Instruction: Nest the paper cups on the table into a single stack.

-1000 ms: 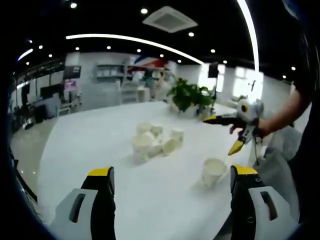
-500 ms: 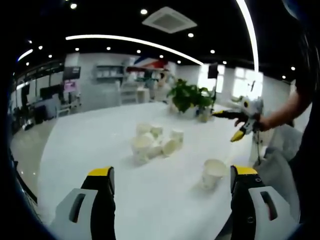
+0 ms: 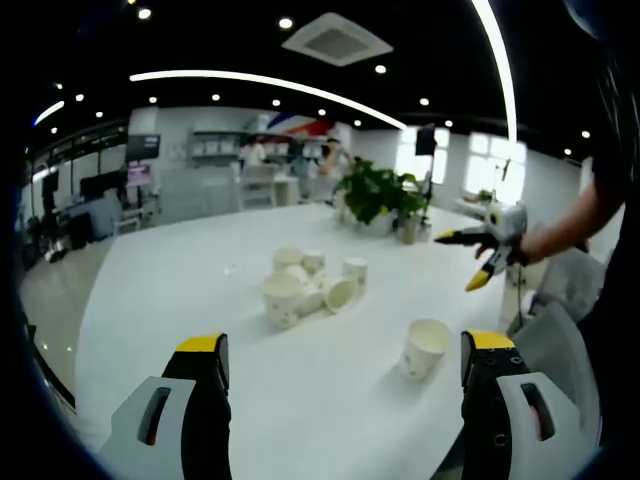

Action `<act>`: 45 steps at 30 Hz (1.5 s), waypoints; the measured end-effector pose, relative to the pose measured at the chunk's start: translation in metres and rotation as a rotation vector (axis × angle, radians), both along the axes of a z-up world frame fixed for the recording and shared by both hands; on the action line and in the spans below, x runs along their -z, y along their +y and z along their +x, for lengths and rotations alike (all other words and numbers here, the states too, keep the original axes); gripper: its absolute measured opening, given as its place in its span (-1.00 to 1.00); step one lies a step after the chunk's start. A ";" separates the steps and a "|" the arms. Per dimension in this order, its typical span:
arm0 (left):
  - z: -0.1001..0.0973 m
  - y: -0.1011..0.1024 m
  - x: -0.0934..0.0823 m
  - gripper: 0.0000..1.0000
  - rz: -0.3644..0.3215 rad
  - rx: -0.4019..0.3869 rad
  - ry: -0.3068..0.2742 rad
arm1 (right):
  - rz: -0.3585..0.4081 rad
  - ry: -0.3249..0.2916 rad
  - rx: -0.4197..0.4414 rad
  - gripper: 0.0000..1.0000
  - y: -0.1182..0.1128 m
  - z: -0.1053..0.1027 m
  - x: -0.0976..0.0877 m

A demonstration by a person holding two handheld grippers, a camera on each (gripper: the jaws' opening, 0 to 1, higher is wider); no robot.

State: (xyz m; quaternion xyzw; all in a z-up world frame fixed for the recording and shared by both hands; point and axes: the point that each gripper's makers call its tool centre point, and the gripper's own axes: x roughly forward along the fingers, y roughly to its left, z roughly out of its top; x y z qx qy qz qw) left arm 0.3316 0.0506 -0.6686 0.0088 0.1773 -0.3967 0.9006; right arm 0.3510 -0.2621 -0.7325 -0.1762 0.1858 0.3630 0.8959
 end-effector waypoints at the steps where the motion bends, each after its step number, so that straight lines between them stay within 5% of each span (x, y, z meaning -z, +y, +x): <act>1: 0.000 0.000 0.001 0.94 0.002 0.002 0.001 | 0.006 -0.001 0.000 1.00 0.001 0.000 -0.001; 16: 0.012 -0.005 0.003 0.95 -0.002 -0.012 -0.006 | 0.028 -0.020 -0.021 1.00 0.013 0.004 -0.007; 26: 0.031 -0.016 0.004 0.92 0.017 0.001 -0.031 | 0.043 0.002 0.009 0.99 0.000 0.006 0.000; 45: 0.090 -0.044 0.016 0.92 0.040 0.003 -0.062 | 0.056 0.007 0.008 0.97 -0.011 0.016 0.000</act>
